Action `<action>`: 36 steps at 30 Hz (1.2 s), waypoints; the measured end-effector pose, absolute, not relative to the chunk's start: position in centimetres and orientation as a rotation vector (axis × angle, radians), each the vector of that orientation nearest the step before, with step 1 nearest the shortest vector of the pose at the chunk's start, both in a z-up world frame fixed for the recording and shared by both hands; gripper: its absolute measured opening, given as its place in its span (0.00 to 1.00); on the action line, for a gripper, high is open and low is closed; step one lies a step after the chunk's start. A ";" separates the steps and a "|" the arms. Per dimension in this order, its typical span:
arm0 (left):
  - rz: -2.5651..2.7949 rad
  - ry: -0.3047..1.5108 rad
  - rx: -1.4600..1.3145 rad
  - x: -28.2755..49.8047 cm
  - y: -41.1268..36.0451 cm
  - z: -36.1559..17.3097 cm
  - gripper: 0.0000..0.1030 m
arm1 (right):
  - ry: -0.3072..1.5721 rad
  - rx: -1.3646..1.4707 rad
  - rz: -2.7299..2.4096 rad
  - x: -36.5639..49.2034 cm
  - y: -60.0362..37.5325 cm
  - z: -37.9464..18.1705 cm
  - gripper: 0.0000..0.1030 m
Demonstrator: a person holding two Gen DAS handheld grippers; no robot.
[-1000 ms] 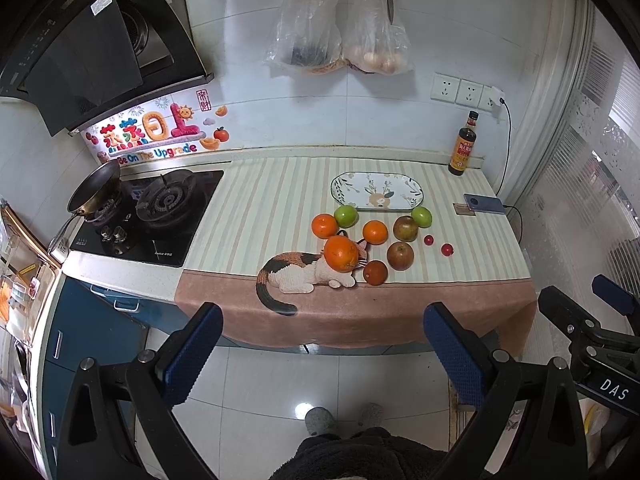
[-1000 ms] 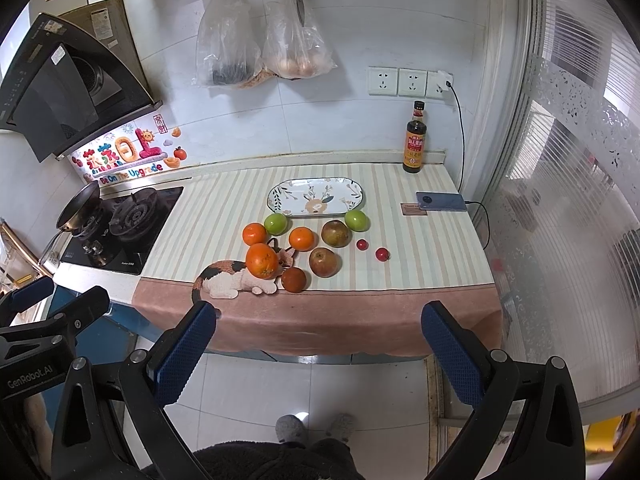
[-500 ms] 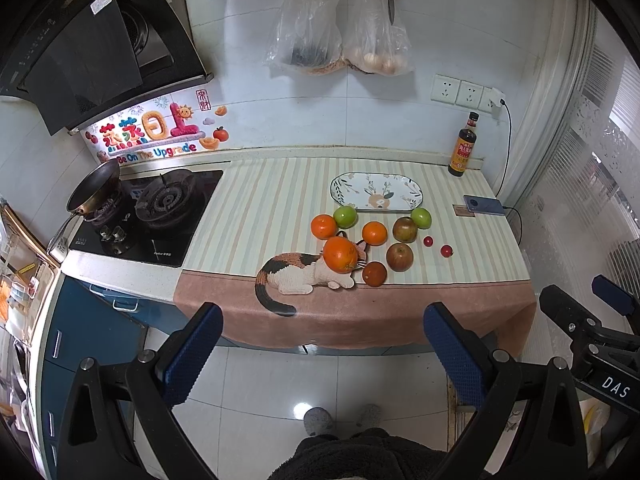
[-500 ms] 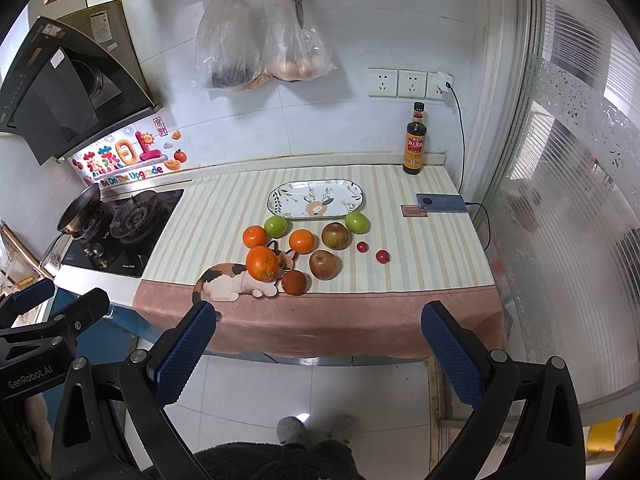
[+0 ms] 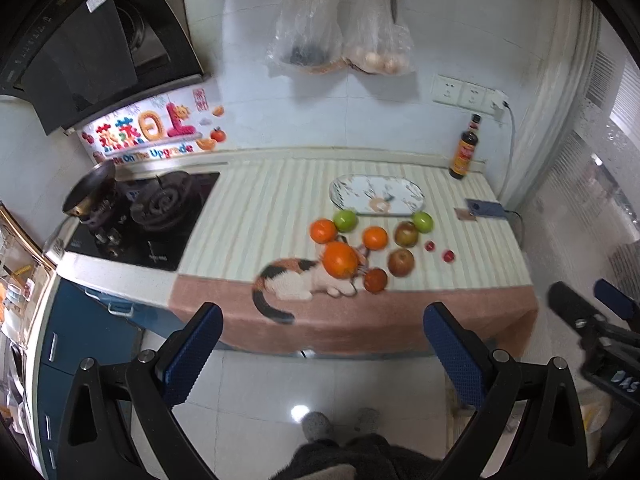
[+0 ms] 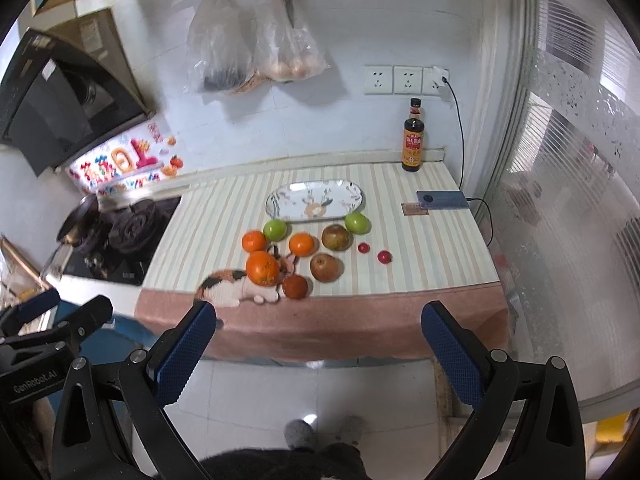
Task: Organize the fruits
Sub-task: 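Grasp the large orange with the left tool while the right tool grasps a red apple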
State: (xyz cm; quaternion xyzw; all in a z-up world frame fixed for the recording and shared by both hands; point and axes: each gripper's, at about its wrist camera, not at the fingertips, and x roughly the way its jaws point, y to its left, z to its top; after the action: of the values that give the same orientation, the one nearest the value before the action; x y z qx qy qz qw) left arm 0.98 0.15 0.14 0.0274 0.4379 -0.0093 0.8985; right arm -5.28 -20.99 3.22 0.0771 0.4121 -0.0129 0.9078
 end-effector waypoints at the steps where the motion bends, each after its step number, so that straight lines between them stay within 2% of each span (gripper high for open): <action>1: 0.001 0.892 0.069 1.5 0.2 -0.1 1.00 | 0.839 0.176 -0.026 -4.9 -21.3 2.8 1.00; 7: 0.065 0.878 0.122 6.8 1.9 -3.9 1.00 | 0.859 0.242 -0.046 0.1 -20.9 -1.2 1.00; 22: -0.016 1.460 -0.206 26.8 2.5 -23.1 0.98 | 1.208 0.326 0.001 18.4 -22.7 -20.3 1.00; 30: 0.019 1.694 -0.336 32.5 0.2 -32.4 0.98 | 1.396 0.350 0.105 26.3 -23.9 -29.0 1.00; 36: 0.068 1.772 -0.336 34.0 -0.9 -36.5 0.98 | 1.520 0.357 0.162 29.2 -23.3 -33.0 1.00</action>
State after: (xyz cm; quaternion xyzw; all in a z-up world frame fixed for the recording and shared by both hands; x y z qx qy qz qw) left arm 34.04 -0.89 -36.54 -0.1459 0.7705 0.0294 0.6198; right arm 29.19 -23.28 -32.98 0.1607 0.6843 0.0728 0.7076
